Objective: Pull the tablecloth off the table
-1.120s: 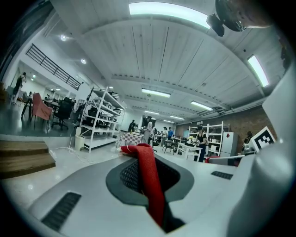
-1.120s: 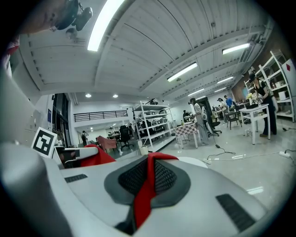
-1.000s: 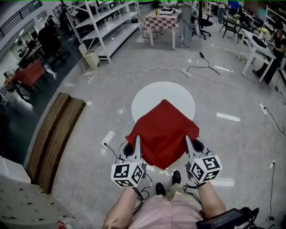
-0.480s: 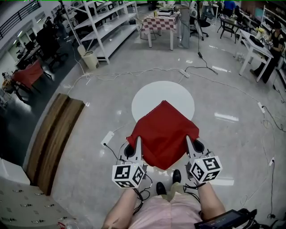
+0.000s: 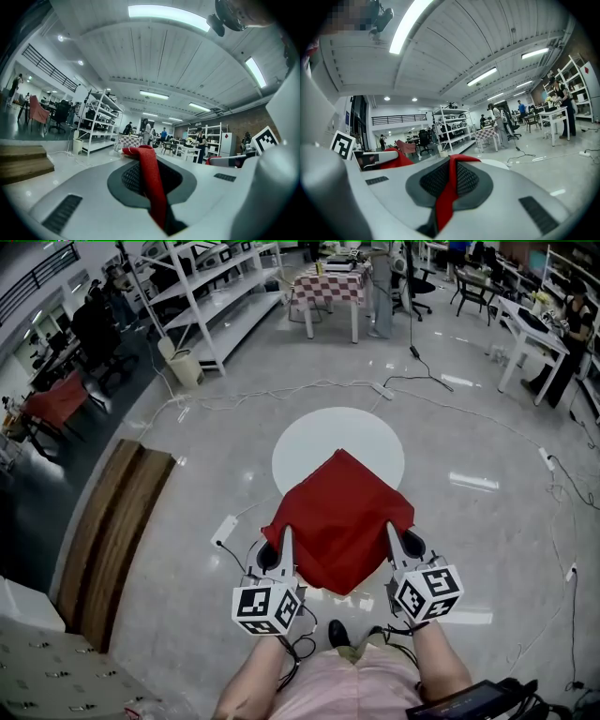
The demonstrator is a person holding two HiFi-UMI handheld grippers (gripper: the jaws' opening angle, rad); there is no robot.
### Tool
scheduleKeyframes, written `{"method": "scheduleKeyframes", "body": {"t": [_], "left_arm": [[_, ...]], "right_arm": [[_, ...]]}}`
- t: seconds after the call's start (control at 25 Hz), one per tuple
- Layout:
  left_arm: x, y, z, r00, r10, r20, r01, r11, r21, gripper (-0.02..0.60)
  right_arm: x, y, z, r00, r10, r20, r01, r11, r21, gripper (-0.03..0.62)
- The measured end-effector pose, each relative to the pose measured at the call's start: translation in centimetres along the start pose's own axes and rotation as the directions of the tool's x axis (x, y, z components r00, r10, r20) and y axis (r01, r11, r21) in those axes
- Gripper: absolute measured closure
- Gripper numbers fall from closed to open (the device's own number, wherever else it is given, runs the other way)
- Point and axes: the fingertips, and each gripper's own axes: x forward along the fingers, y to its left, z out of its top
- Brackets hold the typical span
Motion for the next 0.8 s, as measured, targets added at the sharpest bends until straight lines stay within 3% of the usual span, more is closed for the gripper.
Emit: {"method": "scheduleKeyframes", "body": {"t": [0.64,0.8], "left_arm": [[-2.4,-1.1,-2.7,0.999,0.049,0.004,-0.049,0.999,-0.004,0.539],[-3.0,-2.2,-1.9,0.998,0.057,0.008,-0.057,0.998,0.002,0.538]], "right_arm": [[-2.0,-0.3,-2.9,0.999,0.039,-0.015,-0.039,0.999,0.01,0.571],[-2.8,-0.3,-2.1,0.999,0.05,-0.015,-0.05,0.999,0.009,0.571]]}}
